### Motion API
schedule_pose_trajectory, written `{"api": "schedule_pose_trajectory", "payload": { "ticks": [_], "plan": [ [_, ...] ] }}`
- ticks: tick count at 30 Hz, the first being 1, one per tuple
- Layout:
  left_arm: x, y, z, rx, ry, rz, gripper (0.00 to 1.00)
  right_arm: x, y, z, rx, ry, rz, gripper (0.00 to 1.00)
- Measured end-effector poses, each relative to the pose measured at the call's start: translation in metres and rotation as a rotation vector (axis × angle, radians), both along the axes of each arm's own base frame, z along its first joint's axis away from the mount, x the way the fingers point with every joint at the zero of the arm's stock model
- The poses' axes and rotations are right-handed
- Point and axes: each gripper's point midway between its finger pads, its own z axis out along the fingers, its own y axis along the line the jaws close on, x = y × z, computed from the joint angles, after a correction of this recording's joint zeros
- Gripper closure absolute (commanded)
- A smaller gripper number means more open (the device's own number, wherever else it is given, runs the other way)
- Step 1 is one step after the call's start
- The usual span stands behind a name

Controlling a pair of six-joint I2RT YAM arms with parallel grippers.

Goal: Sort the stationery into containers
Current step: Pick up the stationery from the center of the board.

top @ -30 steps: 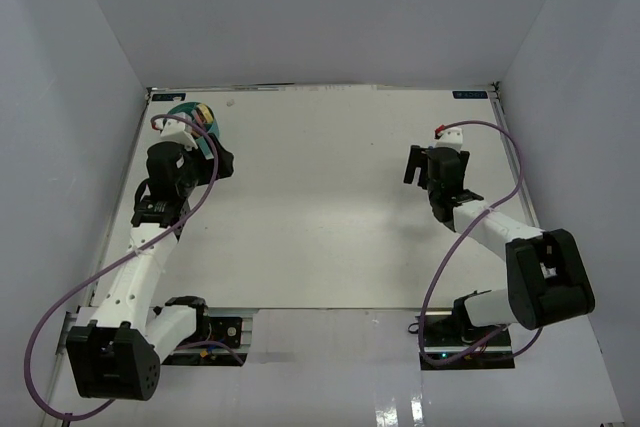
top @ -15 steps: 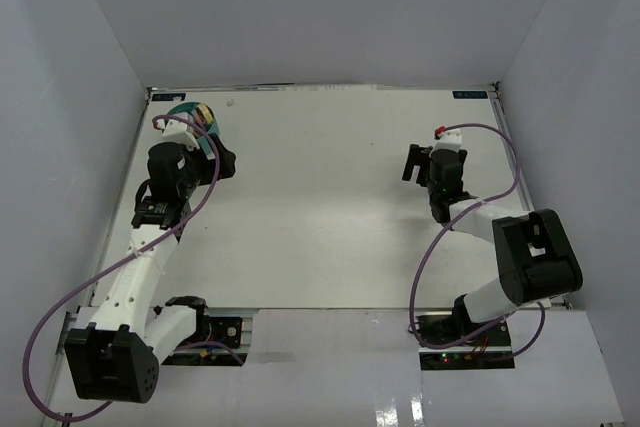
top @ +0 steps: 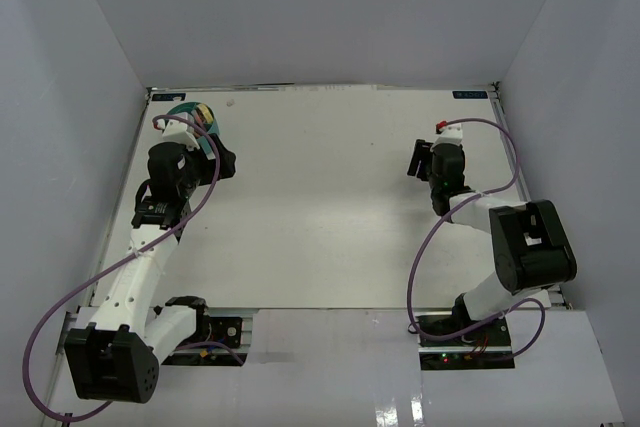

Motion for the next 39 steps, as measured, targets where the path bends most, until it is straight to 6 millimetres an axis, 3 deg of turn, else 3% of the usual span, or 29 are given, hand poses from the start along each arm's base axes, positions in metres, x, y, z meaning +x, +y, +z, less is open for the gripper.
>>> {"api": "schedule_pose_trajectory", "payload": {
  "ticks": [6,16,21,24,26,30,33,39],
  "plan": [
    [0.000,0.000,0.000,0.001,0.000,0.000,0.02,0.006,-0.001,0.003,0.007,-0.008,0.002,0.36],
    [0.000,-0.001,0.000,0.007,-0.002,-0.005,0.02,0.013,-0.002,0.003,0.021,-0.005,0.003,0.58],
    [0.000,-0.002,0.000,0.008,-0.002,-0.009,0.02,0.013,0.000,0.002,0.022,-0.003,0.016,0.80],
    [-0.001,-0.003,0.001,0.007,-0.005,-0.013,0.02,0.012,0.004,0.002,0.017,-0.002,0.047,0.90],
    [-0.001,-0.005,0.003,0.003,-0.011,-0.028,0.02,0.011,0.011,0.003,0.023,0.000,0.094,0.91],
    [-0.003,-0.020,0.010,-0.019,-0.040,-0.108,0.02,-0.001,0.041,0.012,0.053,0.006,0.272,0.92],
    [-0.006,-0.032,0.015,-0.040,-0.063,-0.177,0.02,-0.015,0.072,0.036,0.067,-0.035,0.434,0.92],
    [-0.010,-0.043,0.021,-0.054,-0.086,-0.244,0.02,-0.060,0.171,0.072,0.040,-0.099,0.831,0.92]
  ]
}}
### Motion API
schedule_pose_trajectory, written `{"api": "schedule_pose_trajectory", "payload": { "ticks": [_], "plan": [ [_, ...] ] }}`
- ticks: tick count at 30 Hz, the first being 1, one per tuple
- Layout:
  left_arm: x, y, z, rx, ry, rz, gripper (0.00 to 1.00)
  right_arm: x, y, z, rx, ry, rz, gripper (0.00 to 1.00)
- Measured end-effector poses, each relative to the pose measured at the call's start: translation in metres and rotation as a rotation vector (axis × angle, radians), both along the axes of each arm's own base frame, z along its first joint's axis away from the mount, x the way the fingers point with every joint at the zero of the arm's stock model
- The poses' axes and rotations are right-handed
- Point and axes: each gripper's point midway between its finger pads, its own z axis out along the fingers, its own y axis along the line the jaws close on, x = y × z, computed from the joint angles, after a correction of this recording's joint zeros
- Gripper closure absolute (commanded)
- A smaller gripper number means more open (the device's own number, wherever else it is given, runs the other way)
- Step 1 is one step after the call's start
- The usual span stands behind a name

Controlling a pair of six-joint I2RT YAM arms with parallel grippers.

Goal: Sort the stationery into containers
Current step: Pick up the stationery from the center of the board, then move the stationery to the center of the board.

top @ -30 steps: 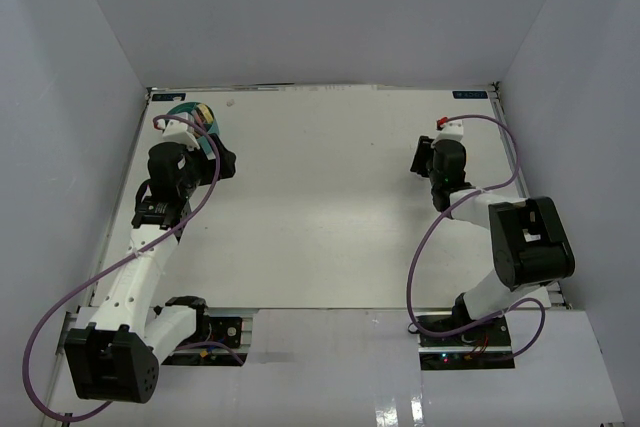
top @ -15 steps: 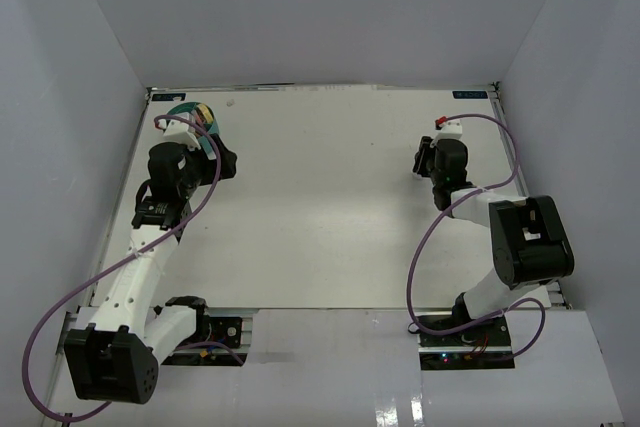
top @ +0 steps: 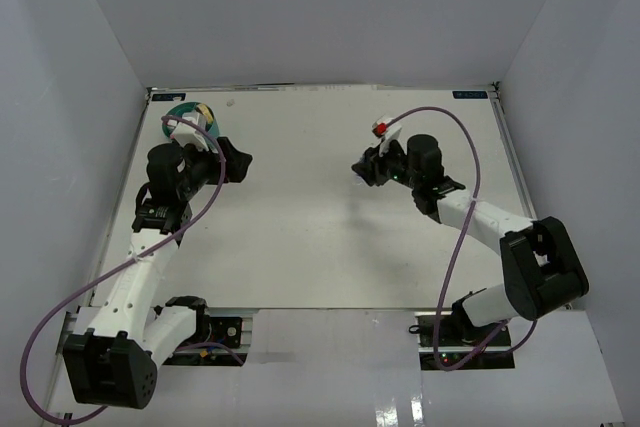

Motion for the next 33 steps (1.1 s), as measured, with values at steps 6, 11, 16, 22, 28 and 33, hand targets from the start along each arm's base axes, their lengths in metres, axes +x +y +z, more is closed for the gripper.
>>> {"api": "schedule_pose_trajectory", "payload": {
  "ticks": [6,11,16,22,28,33],
  "plan": [
    [-0.003,-0.005,0.005,-0.003,-0.022,-0.028,0.02,-0.046,0.084,0.021,0.006,-0.068,0.318,0.92],
    [-0.008,-0.020,0.011,-0.010,-0.051,-0.109,0.04,-0.060,0.123,0.013,0.002,-0.054,0.472,0.92],
    [-0.021,-0.041,0.014,-0.015,-0.074,-0.226,0.06,-0.074,0.141,0.006,0.000,-0.029,0.569,0.92],
    [-0.022,-0.043,0.019,-0.012,-0.100,-0.231,0.06,-0.072,0.157,0.003,-0.013,-0.044,0.608,0.92],
    [-0.017,-0.035,0.014,0.001,-0.088,-0.173,0.06,-0.066,0.176,-0.021,-0.047,-0.022,0.607,0.92],
    [-0.013,-0.029,0.012,0.009,-0.086,-0.134,0.06,-0.064,0.188,-0.037,-0.074,-0.010,0.592,0.92]
  ]
}}
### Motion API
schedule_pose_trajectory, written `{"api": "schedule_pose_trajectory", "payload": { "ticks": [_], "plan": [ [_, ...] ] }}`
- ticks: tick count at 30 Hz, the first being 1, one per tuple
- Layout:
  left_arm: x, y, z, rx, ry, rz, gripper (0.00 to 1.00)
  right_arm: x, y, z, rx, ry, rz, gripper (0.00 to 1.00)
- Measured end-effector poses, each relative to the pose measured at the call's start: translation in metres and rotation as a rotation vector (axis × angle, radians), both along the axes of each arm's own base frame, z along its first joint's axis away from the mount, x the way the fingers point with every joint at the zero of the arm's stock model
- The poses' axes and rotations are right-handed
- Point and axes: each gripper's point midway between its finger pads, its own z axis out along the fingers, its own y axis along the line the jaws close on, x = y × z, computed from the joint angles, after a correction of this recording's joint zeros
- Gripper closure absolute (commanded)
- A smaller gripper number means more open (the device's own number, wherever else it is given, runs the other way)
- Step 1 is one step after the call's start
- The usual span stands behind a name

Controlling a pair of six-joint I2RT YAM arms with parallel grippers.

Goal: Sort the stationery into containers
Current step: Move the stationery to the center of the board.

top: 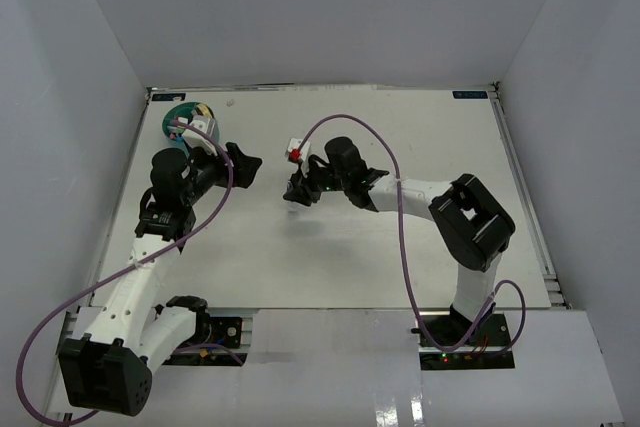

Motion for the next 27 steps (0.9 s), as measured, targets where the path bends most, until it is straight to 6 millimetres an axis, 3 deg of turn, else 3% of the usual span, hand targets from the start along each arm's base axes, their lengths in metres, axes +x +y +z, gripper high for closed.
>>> {"api": "schedule_pose_trajectory", "payload": {
  "ticks": [5,13,18,23,27],
  "plan": [
    [0.002,0.005,-0.002,0.006,0.006,0.030,0.06,0.000,0.004,-0.007,-0.014,-0.004,-0.015,0.89],
    [0.003,0.007,-0.002,0.007,0.006,0.043,0.06,0.006,0.004,-0.018,-0.030,-0.009,-0.041,0.73],
    [0.004,0.007,-0.002,0.008,0.006,0.048,0.06,0.008,0.004,-0.027,-0.050,-0.019,-0.050,0.52],
    [0.004,0.008,-0.002,0.009,0.006,0.054,0.07,0.006,0.006,-0.027,-0.051,-0.027,-0.045,0.40],
    [0.005,0.009,-0.003,0.010,0.007,0.058,0.06,0.005,0.005,-0.029,-0.053,-0.030,-0.046,0.20]
  ]
}}
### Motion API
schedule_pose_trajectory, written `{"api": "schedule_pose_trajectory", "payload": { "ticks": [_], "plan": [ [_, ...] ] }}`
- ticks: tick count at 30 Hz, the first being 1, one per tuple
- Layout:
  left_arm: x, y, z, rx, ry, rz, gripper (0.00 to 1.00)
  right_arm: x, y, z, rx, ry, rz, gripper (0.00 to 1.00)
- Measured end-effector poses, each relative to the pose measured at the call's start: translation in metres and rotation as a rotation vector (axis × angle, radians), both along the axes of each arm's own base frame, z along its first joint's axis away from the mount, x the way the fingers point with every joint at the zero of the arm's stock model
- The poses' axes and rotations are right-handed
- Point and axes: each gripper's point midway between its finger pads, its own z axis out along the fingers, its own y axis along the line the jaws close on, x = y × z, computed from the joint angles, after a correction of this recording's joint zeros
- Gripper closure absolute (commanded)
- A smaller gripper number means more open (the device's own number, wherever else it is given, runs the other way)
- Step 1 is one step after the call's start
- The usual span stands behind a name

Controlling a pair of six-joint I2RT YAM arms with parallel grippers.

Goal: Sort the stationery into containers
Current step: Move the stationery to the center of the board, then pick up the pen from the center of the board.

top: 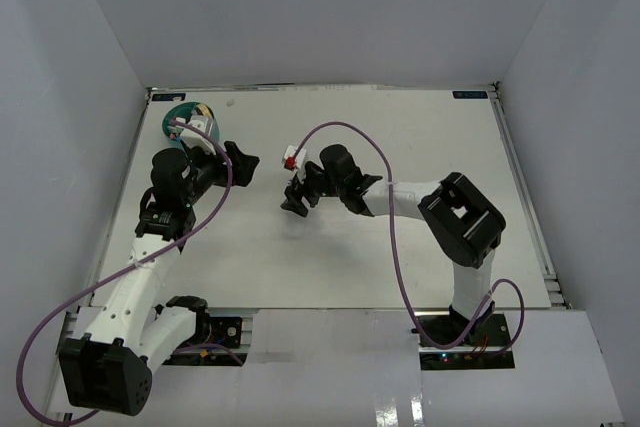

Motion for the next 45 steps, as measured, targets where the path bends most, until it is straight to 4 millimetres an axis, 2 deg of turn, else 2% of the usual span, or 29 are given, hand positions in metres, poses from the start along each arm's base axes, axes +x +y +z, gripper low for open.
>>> {"api": "schedule_pose_trajectory", "payload": {
  "ticks": [5,10,13,16,23,29,33,38,45],
  "plan": [
    [0.001,0.000,-0.003,-0.001,0.009,0.001,0.06,-0.008,-0.012,-0.002,-0.012,-0.001,-0.011,0.07],
    [0.002,-0.003,-0.008,-0.014,0.032,-0.006,0.05,-0.018,-0.036,0.026,0.004,-0.057,-0.059,0.00],
    [0.002,-0.009,-0.015,-0.026,0.058,-0.028,0.05,-0.023,-0.055,0.043,0.013,-0.104,-0.107,0.04],
    [0.001,-0.021,-0.027,-0.037,0.101,-0.055,0.04,-0.029,-0.080,0.048,0.003,-0.127,-0.173,0.06],
    [-0.010,-0.062,-0.052,-0.049,0.201,-0.104,0.02,-0.031,-0.144,0.041,-0.055,-0.104,-0.437,0.10],
    [-0.016,-0.093,-0.078,0.004,0.263,-0.082,0.02,-0.035,-0.187,0.038,-0.035,-0.064,-0.647,0.10],
    [-0.014,-0.106,-0.089,0.059,0.276,-0.043,0.02,-0.041,-0.211,0.036,-0.016,-0.041,-0.749,0.10],
    [-0.004,-0.110,-0.101,0.125,0.274,0.052,0.03,-0.048,-0.228,0.042,0.038,-0.039,-0.815,0.10],
    [0.003,-0.104,-0.129,0.215,0.310,0.159,0.12,-0.048,-0.238,0.056,0.101,-0.045,-0.856,0.10]
  ]
}}
